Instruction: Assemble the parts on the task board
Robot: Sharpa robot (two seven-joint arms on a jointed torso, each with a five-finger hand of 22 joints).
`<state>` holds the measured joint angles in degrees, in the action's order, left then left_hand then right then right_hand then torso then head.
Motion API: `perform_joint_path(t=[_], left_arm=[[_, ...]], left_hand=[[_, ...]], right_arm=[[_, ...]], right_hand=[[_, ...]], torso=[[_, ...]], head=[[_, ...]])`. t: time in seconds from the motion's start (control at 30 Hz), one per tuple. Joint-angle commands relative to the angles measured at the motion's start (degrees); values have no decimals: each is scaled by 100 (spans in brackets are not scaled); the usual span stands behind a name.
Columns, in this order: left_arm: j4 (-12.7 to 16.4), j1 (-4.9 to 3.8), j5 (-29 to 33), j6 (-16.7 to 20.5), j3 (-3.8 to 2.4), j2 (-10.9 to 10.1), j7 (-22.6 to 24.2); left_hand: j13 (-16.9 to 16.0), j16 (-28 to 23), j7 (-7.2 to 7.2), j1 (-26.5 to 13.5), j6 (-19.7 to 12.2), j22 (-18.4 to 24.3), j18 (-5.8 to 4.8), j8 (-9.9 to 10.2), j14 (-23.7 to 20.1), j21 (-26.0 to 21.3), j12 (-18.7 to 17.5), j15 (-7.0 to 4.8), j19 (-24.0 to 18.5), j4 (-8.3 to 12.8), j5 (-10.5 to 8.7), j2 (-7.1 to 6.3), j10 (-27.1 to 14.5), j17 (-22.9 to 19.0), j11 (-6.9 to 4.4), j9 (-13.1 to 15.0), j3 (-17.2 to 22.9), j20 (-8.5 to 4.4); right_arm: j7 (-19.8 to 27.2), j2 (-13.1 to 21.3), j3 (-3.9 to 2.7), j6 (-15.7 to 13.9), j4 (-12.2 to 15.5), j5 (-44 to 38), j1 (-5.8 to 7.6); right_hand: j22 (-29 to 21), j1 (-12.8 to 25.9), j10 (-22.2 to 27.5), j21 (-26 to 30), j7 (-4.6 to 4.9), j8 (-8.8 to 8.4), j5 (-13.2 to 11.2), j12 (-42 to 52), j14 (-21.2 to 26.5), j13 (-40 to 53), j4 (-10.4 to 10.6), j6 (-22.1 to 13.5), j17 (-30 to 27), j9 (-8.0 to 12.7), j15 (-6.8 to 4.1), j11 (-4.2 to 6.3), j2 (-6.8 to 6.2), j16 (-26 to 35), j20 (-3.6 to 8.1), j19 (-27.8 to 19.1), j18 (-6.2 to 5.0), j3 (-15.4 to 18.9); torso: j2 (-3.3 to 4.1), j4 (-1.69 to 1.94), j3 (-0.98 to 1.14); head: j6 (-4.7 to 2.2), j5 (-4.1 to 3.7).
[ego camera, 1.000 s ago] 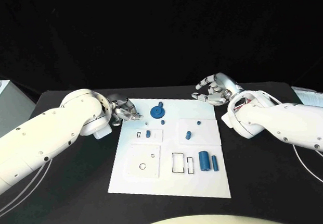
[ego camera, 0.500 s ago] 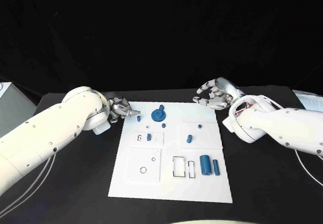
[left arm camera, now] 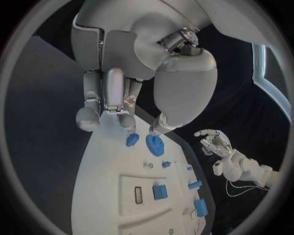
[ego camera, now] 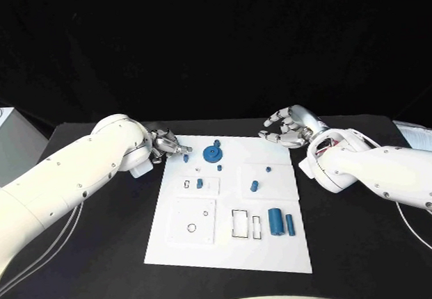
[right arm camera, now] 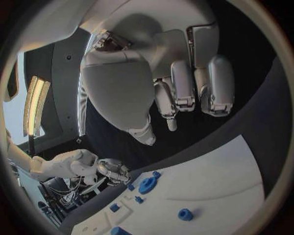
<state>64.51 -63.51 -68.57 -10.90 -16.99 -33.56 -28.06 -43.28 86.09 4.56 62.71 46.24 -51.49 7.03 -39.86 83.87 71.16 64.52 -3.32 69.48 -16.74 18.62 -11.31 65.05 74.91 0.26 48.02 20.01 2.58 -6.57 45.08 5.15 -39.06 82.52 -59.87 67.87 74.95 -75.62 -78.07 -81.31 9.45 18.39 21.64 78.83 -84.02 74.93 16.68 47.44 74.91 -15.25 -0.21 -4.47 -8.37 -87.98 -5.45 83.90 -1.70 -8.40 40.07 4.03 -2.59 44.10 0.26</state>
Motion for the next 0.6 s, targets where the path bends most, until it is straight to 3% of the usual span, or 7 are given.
perform_joint_path(t=[0.03,0.4,0.6], left_arm=[[-81,-17,2,-171,6,50,61],[-254,-31,-133,-184,33,117,52],[-285,-32,-48,-197,42,175,56]], left_hand=[[13,8,7,-51,-37,5,43,40,314,7,23,43,-5,-11,-25,-5,-24,732,26,-17,-35,43],[20,4,23,-66,-44,22,47,76,307,-2,25,57,-20,-12,-40,0,-42,721,41,-50,-54,53],[11,6,31,-80,-42,7,44,92,307,5,35,65,-15,-13,-60,-2,-46,723,49,-68,-74,59]], right_arm=[[36,-3,-1,-15,6,-23,-1],[38,-8,-1,-15,-1,-23,-1],[39,-11,-1,-14,-1,-23,-1]], right_hand=[[856,36,-1,1,-5,-3,38,-2,-499,285,-12,-43,1145,6,28,-7,6,16,-32,290,-41,-35],[856,36,-1,1,-5,-3,38,-2,-499,285,-12,-43,1145,6,28,-7,6,16,-32,290,-41,-35],[850,42,-1,9,-5,-3,42,-2,-499,284,-11,-44,1144,7,28,-7,-4,17,-32,288,-43,-42]], torso=[[22,1,-3],[24,-7,4],[30,-3,-5]], head=[[-5,-4],[20,-4],[40,-24]])
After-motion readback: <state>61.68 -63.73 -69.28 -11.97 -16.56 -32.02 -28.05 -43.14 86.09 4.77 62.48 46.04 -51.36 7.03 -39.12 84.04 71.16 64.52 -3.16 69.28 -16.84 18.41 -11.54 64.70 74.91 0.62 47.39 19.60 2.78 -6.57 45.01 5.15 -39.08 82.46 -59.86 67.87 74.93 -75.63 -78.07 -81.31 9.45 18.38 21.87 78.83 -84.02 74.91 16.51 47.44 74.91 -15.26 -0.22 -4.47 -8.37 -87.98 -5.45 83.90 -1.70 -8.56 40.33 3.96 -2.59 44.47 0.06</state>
